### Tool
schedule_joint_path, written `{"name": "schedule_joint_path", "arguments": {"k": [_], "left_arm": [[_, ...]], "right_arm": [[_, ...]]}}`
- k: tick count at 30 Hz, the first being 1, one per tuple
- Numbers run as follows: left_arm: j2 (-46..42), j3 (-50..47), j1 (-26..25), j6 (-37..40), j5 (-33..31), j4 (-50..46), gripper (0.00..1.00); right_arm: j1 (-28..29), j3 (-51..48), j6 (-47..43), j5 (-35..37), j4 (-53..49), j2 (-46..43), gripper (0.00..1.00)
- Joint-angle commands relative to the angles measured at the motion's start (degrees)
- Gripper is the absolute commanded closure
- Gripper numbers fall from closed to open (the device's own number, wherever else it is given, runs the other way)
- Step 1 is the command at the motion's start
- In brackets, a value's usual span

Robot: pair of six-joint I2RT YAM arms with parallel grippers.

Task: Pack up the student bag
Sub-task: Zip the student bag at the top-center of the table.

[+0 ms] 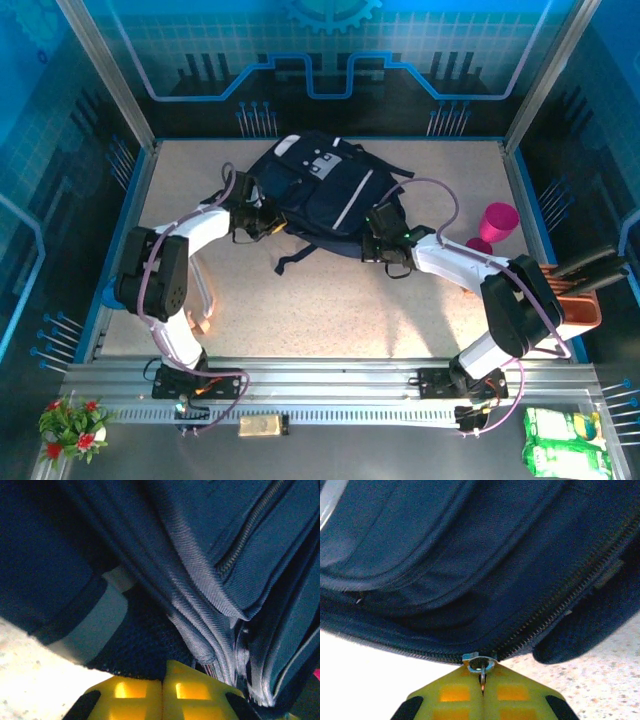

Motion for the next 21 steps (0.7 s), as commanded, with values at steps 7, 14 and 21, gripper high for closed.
{"name": "schedule_joint_path", "arguments": {"k": [7,14,21], "left_arm": [[-4.32,-2.82,7.06,-2.12,-1.85,2.61,0.54],[-13.88,-12.71,8.46,-7.31,2.11,5.46,0.37],[-19.88,-22.3,7.17,-18.01,5.85,12.48,0.32]], "right_arm": [[6.55,8.91,-0.89,-14.26,0.48,6.1,1.0],[9.96,16.15,0.56,-19.61,2.5,12.94,1.0],[11.88,21.7,1.0,-22.98,2.86,17.76,1.0]]}}
